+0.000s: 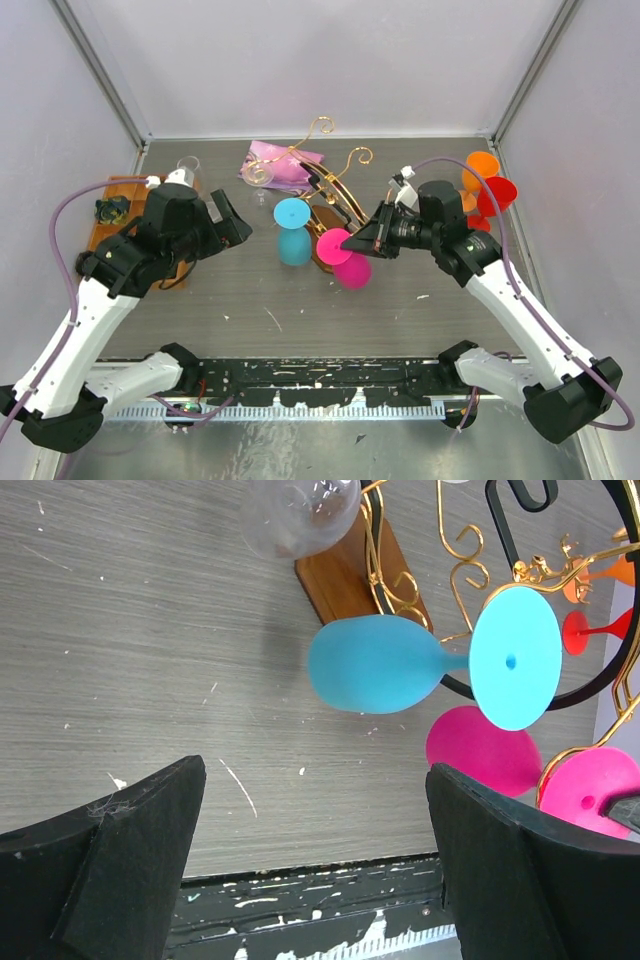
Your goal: Take the wine glass off the wine glass rack
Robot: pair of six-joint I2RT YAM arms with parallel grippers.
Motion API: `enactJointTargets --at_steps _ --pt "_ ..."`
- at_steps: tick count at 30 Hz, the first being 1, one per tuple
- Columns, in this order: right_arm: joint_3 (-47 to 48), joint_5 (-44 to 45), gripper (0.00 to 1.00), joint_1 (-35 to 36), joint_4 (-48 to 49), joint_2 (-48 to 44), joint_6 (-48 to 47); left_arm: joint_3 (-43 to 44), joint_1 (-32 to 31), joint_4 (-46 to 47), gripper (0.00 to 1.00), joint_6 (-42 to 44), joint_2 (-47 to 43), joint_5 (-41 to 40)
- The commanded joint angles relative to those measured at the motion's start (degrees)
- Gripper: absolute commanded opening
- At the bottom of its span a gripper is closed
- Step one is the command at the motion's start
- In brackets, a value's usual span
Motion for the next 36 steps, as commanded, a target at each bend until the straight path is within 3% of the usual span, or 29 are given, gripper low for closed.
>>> enactJointTargets --at_steps 1,9,18,24,29,36 --pt "3.5 0.8 0.01 -0.2 1.3 -0.6 -1.7 -1.1 -0.1 -0.3 0.99 -0.2 -0.8 -0.4" --pt "3.0 0.4 0.01 3.9 -0.8 -1.4 -1.4 -2.4 -0.1 0.9 0.99 -1.0 -0.4 1.2" --pt "8.9 5.6 0.01 8.8 1.7 6.3 -2.8 -2.4 -0.1 -0.5 0.99 -0.3 -1.6 -0.4" --pt "13.0 7.3 0.01 6.6 1.8 9.6 -4.3 -2.1 -0.1 -1.3 0.99 0.3 -2.8 -1.7" --pt "11.3 3.1 0.01 -0.3 -0.6 6.3 -5.5 -2.5 -0.1 -1.7 0.99 0.4 -3.3 -1.8" --pt "8.0 2.4 0.01 -0.6 -8.1 -0.9 -7.5 -3.1 -0.1 -0.4 0.99 -0.1 -2.7 -0.5"
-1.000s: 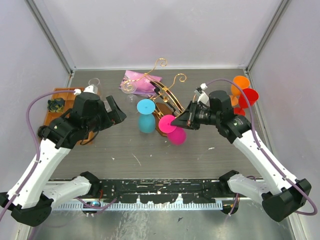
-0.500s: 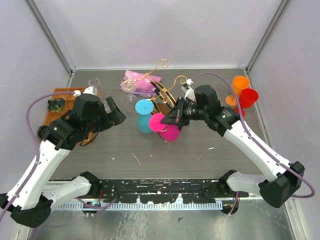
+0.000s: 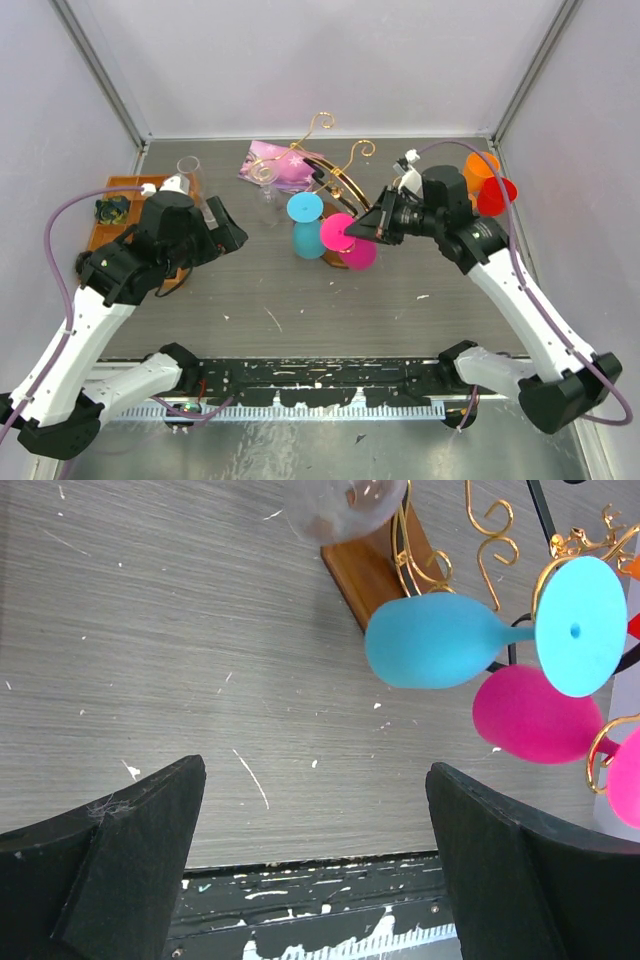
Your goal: Take the wine glass off the wine glass rack
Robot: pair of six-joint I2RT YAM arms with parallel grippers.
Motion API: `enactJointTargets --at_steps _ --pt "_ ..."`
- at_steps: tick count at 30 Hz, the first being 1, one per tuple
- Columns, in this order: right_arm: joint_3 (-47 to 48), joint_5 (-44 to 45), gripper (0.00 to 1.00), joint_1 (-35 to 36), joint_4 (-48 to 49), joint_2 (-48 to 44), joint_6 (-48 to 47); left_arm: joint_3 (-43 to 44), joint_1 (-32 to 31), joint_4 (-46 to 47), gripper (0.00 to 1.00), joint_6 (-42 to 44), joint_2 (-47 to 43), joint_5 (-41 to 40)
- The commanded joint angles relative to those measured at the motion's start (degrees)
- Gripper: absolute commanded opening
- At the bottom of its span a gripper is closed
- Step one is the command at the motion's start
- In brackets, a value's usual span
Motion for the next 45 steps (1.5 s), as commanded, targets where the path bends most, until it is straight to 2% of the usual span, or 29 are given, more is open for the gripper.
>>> enactJointTargets --at_steps 1,10,13,21,34,40,43,45 --pt "-1.2 1.1 0.01 0.2 -4.6 -7.4 -3.1 -0.9 -0.1 0.8 0.99 0.2 0.2 0.6" --pt "1.6 9.8 0.01 0.0 -18.7 -13.1 -7.3 -1.4 -0.1 0.7 0.99 0.2 -0.3 0.7" --pt "1.5 10.1 0.01 -0.1 -19.7 -13.1 -7.9 -2.0 -0.1 1.1 0.99 0.1 -0.5 0.8" --pt "-0.9 11.8 0.01 -1.9 -15.9 -13.8 -6.4 -2.2 -0.1 0.7 0.99 0.2 -1.3 0.6" --pt "-4.3 -2.8 0.01 -2.7 -0.9 -8.4 0.7 -2.7 -0.1 0.9 0.99 0.3 -1.8 0.3" --pt "-2.8 0.7 0.01 -3.4 0.4 -7.0 0.5 -2.4 -0.1 0.7 0.99 0.4 -1.5 0.6" --pt "-2.1 4.4 0.01 -5.5 -2.7 -6.9 -1.3 -2.2 -0.1 0.3 0.99 0.6 -1.5 0.4" --pt "-1.8 3.5 0.01 -7.6 -4.5 -6.9 -2.6 -2.2 -0.1 0.2 0.99 0.6 -1.7 0.4"
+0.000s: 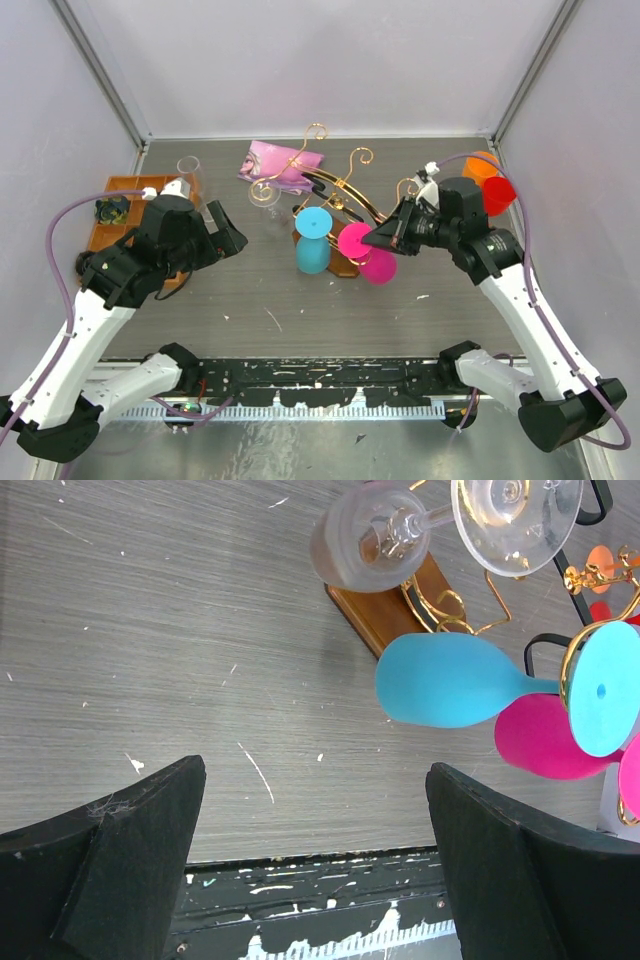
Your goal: Take the wine glass off the wine glass rack
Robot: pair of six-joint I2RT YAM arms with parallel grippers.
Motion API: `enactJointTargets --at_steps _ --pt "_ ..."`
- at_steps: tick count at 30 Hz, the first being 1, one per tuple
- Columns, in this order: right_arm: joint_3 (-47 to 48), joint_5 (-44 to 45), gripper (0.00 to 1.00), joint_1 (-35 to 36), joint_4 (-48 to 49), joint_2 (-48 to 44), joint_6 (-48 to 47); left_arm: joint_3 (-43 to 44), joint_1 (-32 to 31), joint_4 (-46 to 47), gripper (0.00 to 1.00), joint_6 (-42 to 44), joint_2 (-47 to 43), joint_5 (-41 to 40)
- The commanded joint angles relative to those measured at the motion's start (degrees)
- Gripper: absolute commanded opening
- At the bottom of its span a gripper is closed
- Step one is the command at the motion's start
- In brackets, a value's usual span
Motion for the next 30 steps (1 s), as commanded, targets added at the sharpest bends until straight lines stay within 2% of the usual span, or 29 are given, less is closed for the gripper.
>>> enactJointTargets --at_steps 1,8,16,23,27,30 --pt "3.1 1.7 0.01 -3.8 -0.3 0.2 -3.1 -0.3 -0.1 0.1 0.99 0.6 -0.6 -0.1" --pt "6.9 6.6 0.01 -6.9 -11.3 -4.2 -8.5 -0.8 -0.1 0.7 0.99 0.2 0.0 0.7" --pt "7.8 14.9 0.01 -8.0 -19.1 -7.8 -11.0 0.4 -0.1 0.3 0.99 1.1 1.0 0.8" --pt "9.5 27.4 0.01 -8.1 -27.9 -7.1 -14.3 -0.6 -0.1 1.1 0.99 1.2 1.1 0.9" --pt "6.8 35.2 0.01 -8.0 -30.3 -5.7 -15.5 -1.2 -0.1 1.6 0.99 1.0 1.5 1.6" --pt "1.4 40.2 0.01 -8.0 -27.9 -4.7 -15.7 -1.9 -0.1 2.3 0.99 0.8 1.4 1.9"
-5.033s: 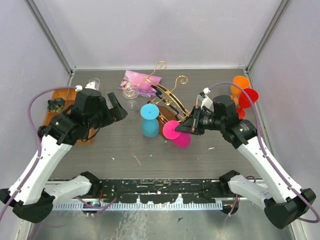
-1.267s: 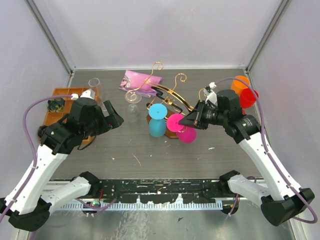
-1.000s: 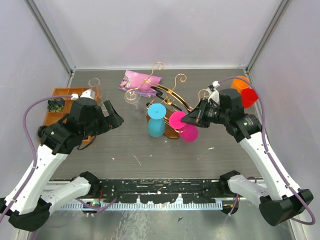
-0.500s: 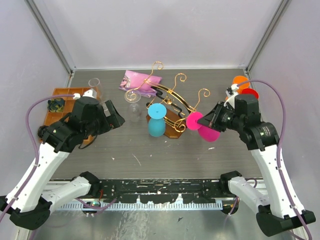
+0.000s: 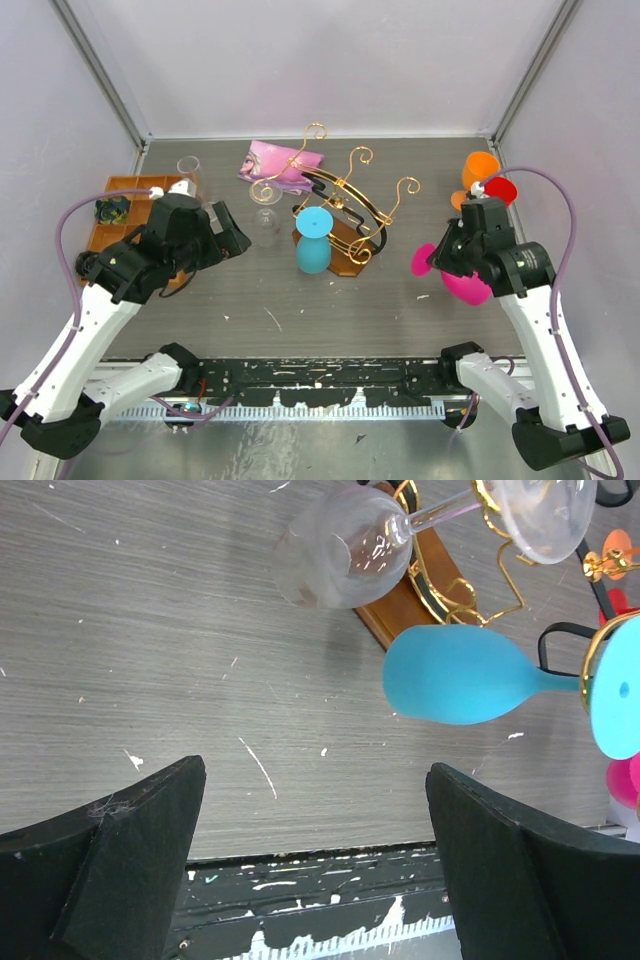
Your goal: Take the wine glass off the wine glass rack
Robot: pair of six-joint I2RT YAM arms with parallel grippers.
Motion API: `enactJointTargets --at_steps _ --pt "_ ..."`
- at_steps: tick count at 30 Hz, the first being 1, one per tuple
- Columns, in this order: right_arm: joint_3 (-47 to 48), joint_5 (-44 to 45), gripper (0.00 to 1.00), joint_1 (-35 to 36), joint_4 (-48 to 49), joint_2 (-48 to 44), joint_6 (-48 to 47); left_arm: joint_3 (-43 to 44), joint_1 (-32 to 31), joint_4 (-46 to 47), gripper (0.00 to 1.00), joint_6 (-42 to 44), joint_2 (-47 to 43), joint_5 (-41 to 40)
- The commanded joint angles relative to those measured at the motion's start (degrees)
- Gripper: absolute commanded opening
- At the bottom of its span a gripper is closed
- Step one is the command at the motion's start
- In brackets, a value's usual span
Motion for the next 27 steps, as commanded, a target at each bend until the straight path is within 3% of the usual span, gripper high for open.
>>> enactJointTargets --at_steps 1,14,27 --pt "-5.9 9.1 0.01 -0.1 2.0 1.5 -1.4 -1.6 -0.1 2.0 0.99 0.5 0.0 1.1" --pt "-9.7 2.1 0.01 1.1 18.3 9.9 2.2 -1.7 -0.1 1.8 0.99 0.3 0.6 1.0" --pt "-7.3 2.0 0.01 11.1 29.5 18.9 6.4 0.0 -0.1 -0.7 0.99 1.1 -0.8 -1.7"
